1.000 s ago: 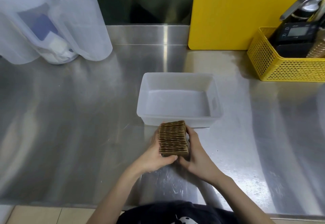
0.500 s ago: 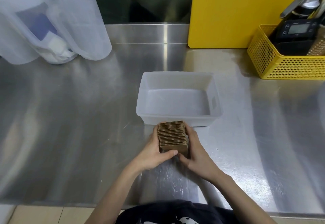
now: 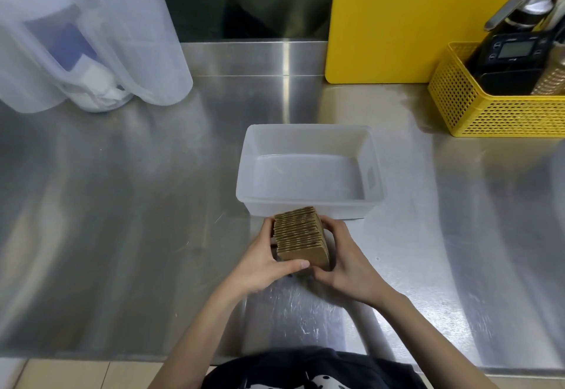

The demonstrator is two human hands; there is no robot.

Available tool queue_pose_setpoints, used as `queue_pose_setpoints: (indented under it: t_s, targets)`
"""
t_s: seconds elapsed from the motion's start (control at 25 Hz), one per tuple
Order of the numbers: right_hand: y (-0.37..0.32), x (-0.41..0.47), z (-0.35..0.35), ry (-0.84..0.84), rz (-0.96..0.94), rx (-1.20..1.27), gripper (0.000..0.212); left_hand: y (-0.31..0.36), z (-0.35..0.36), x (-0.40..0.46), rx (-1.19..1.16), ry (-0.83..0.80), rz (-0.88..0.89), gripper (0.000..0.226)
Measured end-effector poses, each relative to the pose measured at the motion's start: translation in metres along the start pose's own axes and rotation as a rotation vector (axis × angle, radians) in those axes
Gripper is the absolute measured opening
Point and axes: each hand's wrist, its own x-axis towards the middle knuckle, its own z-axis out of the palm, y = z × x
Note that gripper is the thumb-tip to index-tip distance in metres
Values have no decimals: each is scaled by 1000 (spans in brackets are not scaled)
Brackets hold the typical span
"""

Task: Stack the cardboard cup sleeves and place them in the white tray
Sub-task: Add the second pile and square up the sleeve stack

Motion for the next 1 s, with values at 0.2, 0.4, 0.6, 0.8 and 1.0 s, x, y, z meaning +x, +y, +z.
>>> queue_pose_setpoints:
  t_s: [0.2,0.4,0.6,0.8,1.0]
  targets:
    - [-1,0,-7,-28,-43,-46,74,4,-1,-4,-91,-97,30,73]
    - [-15,4,-20,-60,-105,-417,80,-7,-8,-4,-182,-144,-49,74]
    - [-19,10,-20,-165,-96,-652,83,-19,-11,-8,-53,-136,-126,89]
    - [-26,19,-10,-241,-86,-723,82,-22,-18,-10,148,-45,-116,97]
    - [-24,19,-6,-245,-100,-716,87,-24,-17,-11,183,-31,-125,96]
